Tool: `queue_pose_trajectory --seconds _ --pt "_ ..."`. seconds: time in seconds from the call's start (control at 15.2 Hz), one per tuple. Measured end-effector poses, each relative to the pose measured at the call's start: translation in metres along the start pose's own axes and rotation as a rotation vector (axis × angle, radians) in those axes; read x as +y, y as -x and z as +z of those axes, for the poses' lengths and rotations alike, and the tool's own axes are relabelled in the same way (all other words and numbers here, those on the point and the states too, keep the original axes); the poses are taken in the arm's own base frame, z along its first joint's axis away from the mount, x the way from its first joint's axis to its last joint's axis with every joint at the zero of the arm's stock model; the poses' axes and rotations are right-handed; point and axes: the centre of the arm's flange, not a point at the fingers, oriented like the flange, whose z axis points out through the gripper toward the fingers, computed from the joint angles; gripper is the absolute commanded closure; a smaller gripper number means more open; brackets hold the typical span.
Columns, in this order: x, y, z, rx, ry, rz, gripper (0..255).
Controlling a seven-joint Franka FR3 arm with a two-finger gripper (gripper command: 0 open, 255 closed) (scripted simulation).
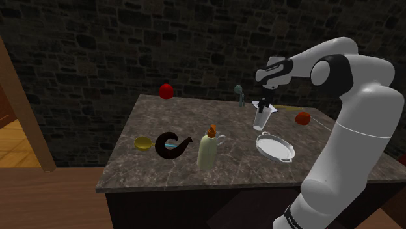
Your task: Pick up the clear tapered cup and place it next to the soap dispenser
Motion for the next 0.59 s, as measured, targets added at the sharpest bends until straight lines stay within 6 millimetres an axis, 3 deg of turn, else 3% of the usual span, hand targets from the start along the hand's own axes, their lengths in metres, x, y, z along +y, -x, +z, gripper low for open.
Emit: queue_pose_trajectory --seconds 0.59 --pt "0.007 -0.002 0.041 0.0 0.001 -0.001 0"
